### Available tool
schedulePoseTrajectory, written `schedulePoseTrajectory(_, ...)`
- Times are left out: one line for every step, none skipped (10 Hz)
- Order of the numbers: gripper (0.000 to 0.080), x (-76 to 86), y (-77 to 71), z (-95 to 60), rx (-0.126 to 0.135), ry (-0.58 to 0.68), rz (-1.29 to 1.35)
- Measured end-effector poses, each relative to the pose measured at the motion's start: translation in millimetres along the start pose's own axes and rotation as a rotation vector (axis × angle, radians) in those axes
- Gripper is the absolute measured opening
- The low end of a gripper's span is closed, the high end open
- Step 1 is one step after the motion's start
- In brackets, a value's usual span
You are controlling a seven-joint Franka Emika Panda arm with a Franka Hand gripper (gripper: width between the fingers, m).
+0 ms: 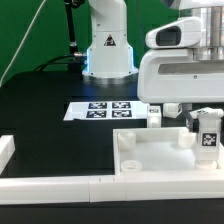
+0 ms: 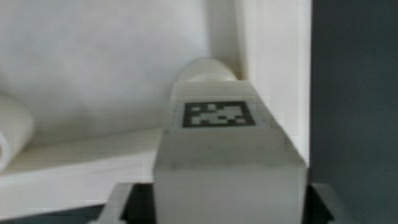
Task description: Assemble one leg
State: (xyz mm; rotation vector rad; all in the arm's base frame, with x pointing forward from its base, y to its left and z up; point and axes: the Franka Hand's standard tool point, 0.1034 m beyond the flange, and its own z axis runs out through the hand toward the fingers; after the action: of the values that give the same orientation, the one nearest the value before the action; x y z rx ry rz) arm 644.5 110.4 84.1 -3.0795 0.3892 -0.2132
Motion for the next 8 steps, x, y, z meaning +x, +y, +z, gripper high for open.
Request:
schedulePoseTrajectory(0.0285, 0.0, -0.1, 0.7, -0.004, 0.004, 0.106)
schedulePoseTrajectory(0.0285, -0.4, -0.2, 1.0, -0.016, 0.012, 0.226)
schedulePoseTrajectory(0.0285, -0.1, 0.8, 1.1, -0.036, 0.012, 0.404)
schedulePoseTrajectory(0.0285, 0.4, 1.8, 1.7, -0.053, -0.001, 0.577)
schedulePoseTrajectory(0.0285, 0.6, 4.0, 2.2, -0.047, -0.013, 0.775)
schedulePoseTrajectory(0.0285, 0.4, 7.3, 2.3, -0.031, -0.031, 0.942)
schedulePoseTrajectory(0.0285, 0.0, 9.0, 2.7, -0.024, -0.044, 1.048)
schedulePoseTrajectory(0.0285, -0.7, 10.3, 2.8, -0.024, -0.049, 1.150)
